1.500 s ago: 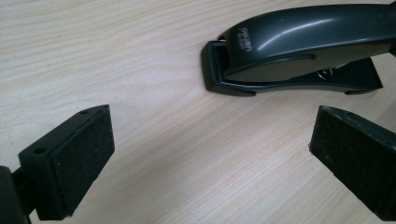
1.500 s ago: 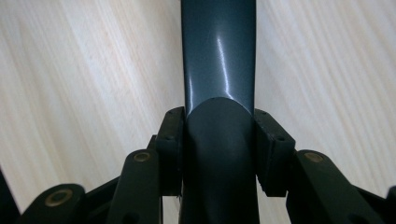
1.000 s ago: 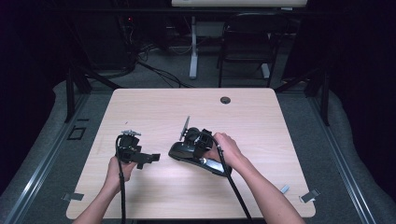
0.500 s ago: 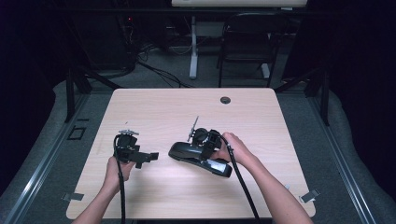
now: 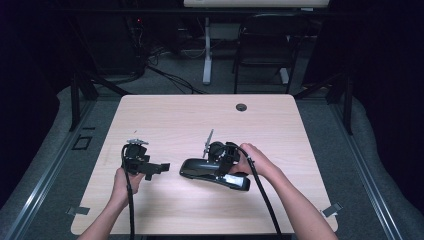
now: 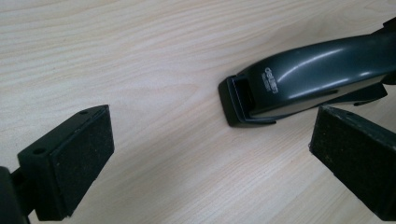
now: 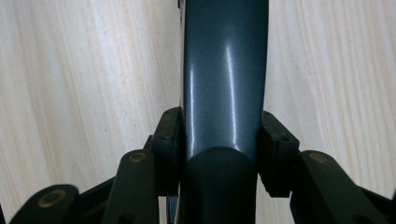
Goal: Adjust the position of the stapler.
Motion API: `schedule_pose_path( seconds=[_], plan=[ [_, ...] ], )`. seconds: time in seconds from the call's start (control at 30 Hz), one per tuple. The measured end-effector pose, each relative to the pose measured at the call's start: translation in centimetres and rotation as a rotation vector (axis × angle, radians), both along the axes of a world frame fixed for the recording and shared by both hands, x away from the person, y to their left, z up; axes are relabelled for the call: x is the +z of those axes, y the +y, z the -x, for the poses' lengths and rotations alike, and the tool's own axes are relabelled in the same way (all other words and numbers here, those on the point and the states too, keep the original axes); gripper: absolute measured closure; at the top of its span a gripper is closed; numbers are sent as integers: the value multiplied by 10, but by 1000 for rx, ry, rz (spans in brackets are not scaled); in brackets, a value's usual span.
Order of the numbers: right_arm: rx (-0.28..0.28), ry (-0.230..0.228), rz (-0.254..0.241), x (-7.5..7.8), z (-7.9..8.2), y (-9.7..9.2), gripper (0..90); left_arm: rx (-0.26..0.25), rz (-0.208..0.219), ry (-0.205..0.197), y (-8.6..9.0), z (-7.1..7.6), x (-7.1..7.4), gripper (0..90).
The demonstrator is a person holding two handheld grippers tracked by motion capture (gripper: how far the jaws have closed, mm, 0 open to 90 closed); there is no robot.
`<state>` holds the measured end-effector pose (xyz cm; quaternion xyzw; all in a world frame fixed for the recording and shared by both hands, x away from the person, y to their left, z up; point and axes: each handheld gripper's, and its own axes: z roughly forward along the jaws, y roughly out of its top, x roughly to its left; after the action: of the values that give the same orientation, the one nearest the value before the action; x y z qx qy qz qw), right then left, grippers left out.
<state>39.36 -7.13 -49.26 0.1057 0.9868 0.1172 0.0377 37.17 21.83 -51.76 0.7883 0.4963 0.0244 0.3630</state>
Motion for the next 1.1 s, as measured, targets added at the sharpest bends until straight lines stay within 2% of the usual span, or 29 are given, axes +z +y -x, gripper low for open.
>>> schedule_pose_path(
  seconds=[0.1, 0.2, 0.3, 0.5, 0.57, 0.67, 1.0, 1.1],
  plan=[
    [55, -1, 19, 1, 3, -1, 572, -7, -1, 3, -1, 0, -1, 0],
    [77, 5, 0, 0, 6, -3, 572, -11, 0, 6, -1, 0, -1, 0],
    [115, 6, 9, 1, 7, -5, 573, -12, 2, 1, -1, 0, 0, 0],
    [138, 20, -7, 0, 10, -11, 574, -13, 6, 3, -1, 0, -1, 0],
    [143, 41, -25, -2, 12, -15, 581, -16, 27, -5, 0, 1, 0, 0],
    [158, 52, -35, -2, 14, -20, 581, -19, 24, -3, 0, 1, 0, 0],
    [135, 44, -50, -3, 19, -24, 576, -25, 20, -7, -3, 1, -2, 1],
    [74, 29, -69, -4, 23, -25, 546, -24, 24, -17, -4, 2, 0, 1]
  ],
)
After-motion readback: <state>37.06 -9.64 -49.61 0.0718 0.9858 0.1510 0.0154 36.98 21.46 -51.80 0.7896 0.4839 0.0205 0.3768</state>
